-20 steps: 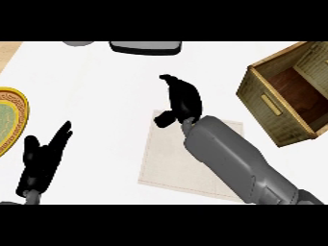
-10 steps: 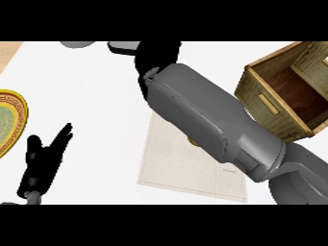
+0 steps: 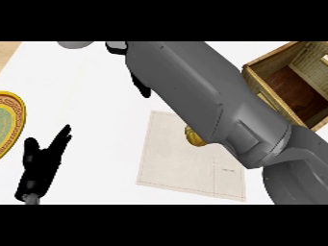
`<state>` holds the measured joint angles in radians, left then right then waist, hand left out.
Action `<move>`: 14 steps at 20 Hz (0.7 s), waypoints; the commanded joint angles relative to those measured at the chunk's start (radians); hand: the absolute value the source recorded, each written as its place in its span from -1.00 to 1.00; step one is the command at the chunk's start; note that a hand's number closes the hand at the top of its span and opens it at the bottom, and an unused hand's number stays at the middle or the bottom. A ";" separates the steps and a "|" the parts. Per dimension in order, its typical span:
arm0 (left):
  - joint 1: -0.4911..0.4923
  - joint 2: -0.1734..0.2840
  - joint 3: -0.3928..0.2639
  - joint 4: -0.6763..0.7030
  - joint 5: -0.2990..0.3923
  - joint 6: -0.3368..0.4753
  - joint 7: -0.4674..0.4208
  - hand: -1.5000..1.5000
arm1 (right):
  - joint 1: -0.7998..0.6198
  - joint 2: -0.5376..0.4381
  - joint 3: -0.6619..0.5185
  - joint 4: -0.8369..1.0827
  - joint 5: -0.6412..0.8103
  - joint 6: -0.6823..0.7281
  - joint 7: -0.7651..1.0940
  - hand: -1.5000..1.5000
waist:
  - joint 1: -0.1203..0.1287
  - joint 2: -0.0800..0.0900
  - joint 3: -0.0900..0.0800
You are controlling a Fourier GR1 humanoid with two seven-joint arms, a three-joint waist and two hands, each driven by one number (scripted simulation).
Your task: Pick the squash from the placemat and place it in the basket
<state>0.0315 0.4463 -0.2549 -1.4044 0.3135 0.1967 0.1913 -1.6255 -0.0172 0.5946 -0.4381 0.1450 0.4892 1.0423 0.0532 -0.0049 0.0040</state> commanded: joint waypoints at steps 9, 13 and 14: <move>0.024 -0.062 -0.030 0.031 -0.023 0.026 0.029 0.00 | -0.162 0.016 -0.035 0.184 -0.128 0.240 0.178 -1.00 | -0.007 0.008 -0.008; 0.034 -0.052 -0.001 0.039 -0.006 0.000 0.021 0.00 | -0.100 0.016 0.000 0.156 -0.106 0.170 0.117 -1.00 | -0.021 0.007 -0.007; 0.070 -0.057 -0.034 -0.012 -0.031 0.023 0.039 0.00 | -0.061 0.016 0.018 0.133 -0.112 0.160 0.128 -1.00 | -0.012 0.004 -0.006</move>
<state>0.0534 0.4265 -0.2454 -1.4192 0.2825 0.2152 0.1881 -1.7340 -0.0140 0.5875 -0.2705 0.0430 0.6424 1.0311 0.0399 -0.0037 0.0077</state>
